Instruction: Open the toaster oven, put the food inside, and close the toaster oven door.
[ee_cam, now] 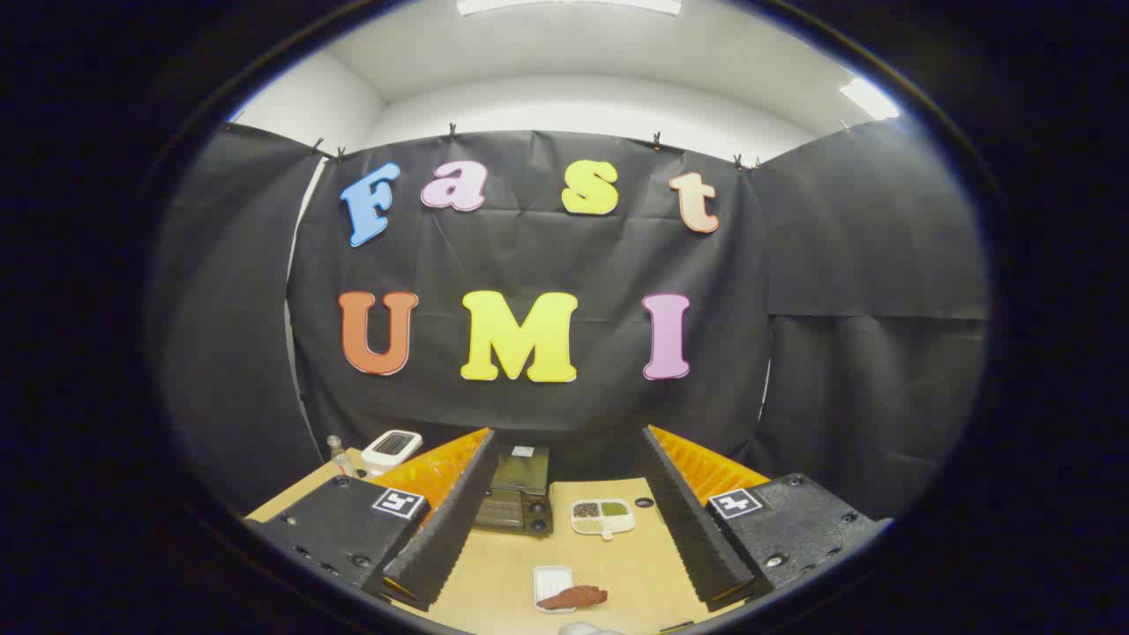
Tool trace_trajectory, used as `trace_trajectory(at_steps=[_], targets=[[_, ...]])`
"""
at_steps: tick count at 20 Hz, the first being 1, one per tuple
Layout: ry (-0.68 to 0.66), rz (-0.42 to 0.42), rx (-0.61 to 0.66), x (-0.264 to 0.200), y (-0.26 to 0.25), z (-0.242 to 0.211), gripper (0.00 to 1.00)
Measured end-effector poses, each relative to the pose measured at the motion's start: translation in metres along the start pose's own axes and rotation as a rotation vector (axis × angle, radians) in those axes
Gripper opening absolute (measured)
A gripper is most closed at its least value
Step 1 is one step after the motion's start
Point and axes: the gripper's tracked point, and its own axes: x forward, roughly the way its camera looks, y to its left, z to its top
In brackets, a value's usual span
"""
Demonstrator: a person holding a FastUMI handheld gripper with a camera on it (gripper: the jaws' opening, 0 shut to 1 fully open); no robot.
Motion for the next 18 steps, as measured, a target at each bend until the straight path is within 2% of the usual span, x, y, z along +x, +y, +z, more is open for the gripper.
trace_trajectory(at_steps=[12,18], targets=[[0.017,0.001,0.010,0.006,0.010,-0.004,1.00],[0.017,-0.023,0.022,0.023,0.021,-0.013,1.00]])
